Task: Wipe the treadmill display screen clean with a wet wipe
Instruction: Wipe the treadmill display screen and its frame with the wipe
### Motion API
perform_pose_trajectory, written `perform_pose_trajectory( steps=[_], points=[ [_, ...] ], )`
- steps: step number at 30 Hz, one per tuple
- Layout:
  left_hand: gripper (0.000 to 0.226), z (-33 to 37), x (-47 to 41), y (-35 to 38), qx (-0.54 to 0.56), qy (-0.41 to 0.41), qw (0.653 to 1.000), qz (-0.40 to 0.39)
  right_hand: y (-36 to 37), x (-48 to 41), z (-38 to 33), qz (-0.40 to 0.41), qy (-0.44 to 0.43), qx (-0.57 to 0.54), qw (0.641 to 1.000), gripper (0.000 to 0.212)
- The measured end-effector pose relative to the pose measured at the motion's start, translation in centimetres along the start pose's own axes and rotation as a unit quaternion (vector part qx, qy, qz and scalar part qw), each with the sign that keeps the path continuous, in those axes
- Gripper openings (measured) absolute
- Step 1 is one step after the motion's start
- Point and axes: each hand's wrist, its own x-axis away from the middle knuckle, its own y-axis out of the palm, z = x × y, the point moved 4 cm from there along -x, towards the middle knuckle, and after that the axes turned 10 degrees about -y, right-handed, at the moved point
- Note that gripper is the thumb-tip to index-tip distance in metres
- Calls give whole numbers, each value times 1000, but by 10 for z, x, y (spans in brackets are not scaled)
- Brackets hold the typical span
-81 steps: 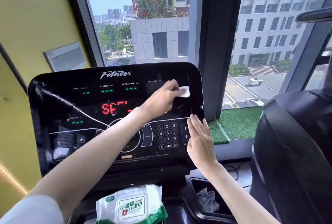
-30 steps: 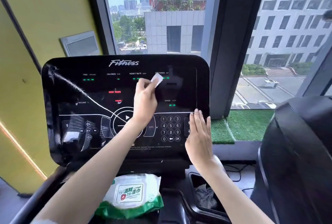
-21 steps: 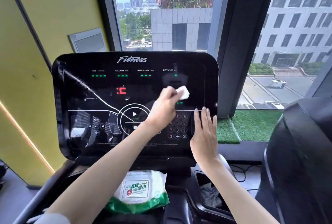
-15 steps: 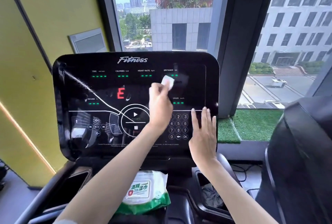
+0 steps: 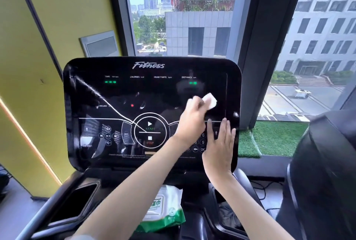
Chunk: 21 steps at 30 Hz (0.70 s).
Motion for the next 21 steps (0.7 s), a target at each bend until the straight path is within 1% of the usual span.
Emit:
perform_pose_trajectory(
  steps=[1,2,3,4,5,6,7,8,9,10,11,12,13,14,15,16,17,19,20,21],
  points=[
    [46,2,5,6,-16,65,996,-57,0,0,2,1,-1,-1,1000,84],
    [49,-6,5,2,-18,96,992,-77,0,0,4,2,-5,0,1000,85],
    [51,-20,2,-6,-13,95,994,-59,-1,1,5,1,-8,2,1000,88],
    [52,-35,-2,-17,-4,70,997,-14,-1,1,5,-1,-10,2,1000,90],
    [52,-50,-7,-29,7,21,998,53,-1,1,4,-3,-8,0,1000,92],
    [51,-65,-10,-41,25,-53,991,120,0,1,2,-3,-3,0,1000,92],
    [51,-75,-12,-48,42,-134,975,171,1,1,1,-4,3,1,1000,92],
    [52,-77,-11,-51,53,-200,958,199,2,1,-1,-5,9,3,1000,92],
    [52,-70,-9,-49,59,-229,950,202,3,1,-3,-7,14,4,1000,91],
    [51,-57,-6,-42,53,-206,962,173,5,0,-3,-10,16,5,1000,91],
    [50,-41,-2,-31,31,-132,984,116,5,0,-4,-13,16,6,1000,91],
    [50,-27,7,-18,5,-35,999,36,6,0,-4,-15,14,8,1000,90],
    [52,-20,18,-7,-13,48,998,-39,7,1,-3,-16,10,12,1000,88],
    [53,-22,24,-5,-20,94,992,-83,7,1,-2,-16,5,16,1000,88],
    [54,-33,23,-11,-14,94,992,-80,7,2,-1,-17,1,20,1000,89],
    [54,-46,19,-20,-7,63,997,-40,6,3,0,-16,-1,22,1000,92],
    [54,-62,15,-31,1,0,1000,17,6,3,1,-13,-2,22,1000,94],
    [52,-85,10,-49,22,-140,983,118,5,4,-1,-12,1,15,1000,95],
    [50,-87,9,-52,31,-177,974,141,5,4,-2,-15,3,14,1000,96],
    [49,-81,9,-52,27,-174,975,136,6,4,-3,-19,7,14,1000,96]
  ],
)
